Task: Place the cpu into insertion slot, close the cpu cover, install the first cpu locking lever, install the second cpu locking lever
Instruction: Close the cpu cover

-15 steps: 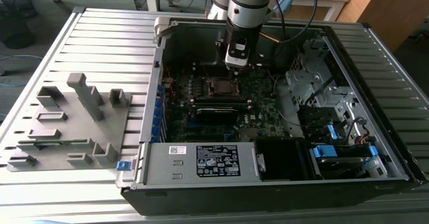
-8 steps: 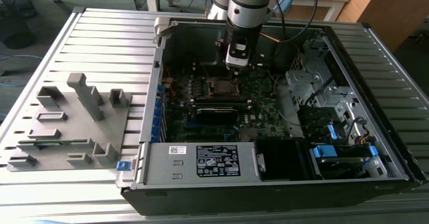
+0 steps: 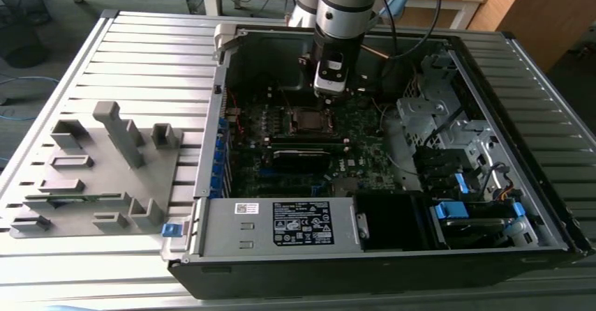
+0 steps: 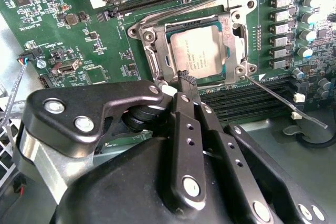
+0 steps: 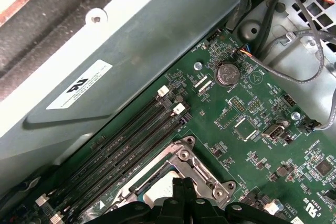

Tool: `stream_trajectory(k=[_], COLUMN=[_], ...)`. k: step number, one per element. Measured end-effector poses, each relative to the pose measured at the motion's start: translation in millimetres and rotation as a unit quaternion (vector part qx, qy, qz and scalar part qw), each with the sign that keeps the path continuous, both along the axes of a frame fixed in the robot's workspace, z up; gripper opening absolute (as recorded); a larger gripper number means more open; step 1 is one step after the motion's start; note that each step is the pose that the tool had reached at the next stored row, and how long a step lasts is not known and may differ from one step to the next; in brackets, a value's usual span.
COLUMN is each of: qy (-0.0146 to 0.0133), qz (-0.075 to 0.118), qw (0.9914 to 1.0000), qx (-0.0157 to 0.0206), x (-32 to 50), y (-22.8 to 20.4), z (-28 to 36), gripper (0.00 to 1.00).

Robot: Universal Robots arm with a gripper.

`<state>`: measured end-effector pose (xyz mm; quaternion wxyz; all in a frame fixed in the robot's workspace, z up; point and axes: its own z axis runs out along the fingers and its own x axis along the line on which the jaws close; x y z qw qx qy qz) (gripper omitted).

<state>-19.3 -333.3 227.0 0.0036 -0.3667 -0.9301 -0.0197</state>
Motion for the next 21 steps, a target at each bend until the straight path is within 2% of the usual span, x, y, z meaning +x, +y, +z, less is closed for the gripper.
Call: stream_trajectory(k=[21], qy=[0.0], qz=[0.015], qw=[0.99989], qx=[0.0], x=[0.0], y=[0.0], z=[0.0], gripper=[0.1])
